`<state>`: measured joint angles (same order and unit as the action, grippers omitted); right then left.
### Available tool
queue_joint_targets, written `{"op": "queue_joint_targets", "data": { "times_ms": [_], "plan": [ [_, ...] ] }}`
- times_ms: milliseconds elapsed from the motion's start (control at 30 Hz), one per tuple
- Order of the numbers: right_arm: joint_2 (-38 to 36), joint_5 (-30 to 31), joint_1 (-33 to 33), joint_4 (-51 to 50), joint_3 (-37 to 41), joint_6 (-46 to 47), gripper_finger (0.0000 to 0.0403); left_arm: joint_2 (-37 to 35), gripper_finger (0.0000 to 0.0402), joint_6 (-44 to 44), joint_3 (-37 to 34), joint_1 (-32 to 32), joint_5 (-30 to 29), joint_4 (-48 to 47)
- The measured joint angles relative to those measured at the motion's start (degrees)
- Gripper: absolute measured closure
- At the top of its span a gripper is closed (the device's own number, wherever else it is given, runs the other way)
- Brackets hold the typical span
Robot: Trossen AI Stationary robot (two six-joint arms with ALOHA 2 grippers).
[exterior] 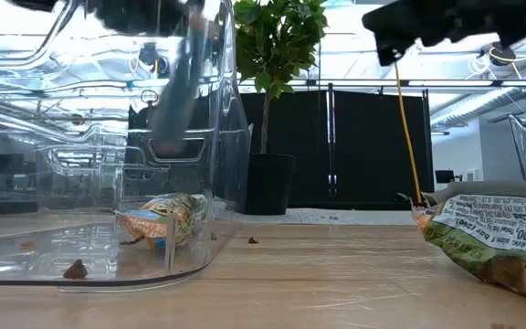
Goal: Pick and place Granola Bars by type
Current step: Put the yellow granola bar into the bottom left transparent bin
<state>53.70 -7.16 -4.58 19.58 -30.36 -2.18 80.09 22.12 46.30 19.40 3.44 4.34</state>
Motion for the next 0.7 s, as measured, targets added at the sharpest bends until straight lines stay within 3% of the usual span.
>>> {"op": "queue_joint_targets", "data": {
  "times_ms": [200,467,700],
  "plan": [
    [-5.91,2.69,0.00,11.05,8.27,2.12,0.0403,0.09,0.0401,-11.54,-3.07,4.81,-2.74,0.08],
    [-7.44,2.67,-0.02,11.30,9.43,3.04,0.0403,0.99,0.0399,-22.62,-3.12,9.15,-2.12,-4.74],
    [-6.92,2.14,-0.02,10.58,9.40,2.49,0.0403,2.56,0.0366,-28.50,-3.12,8.62,-4.26,-3.31]
  ]
}}
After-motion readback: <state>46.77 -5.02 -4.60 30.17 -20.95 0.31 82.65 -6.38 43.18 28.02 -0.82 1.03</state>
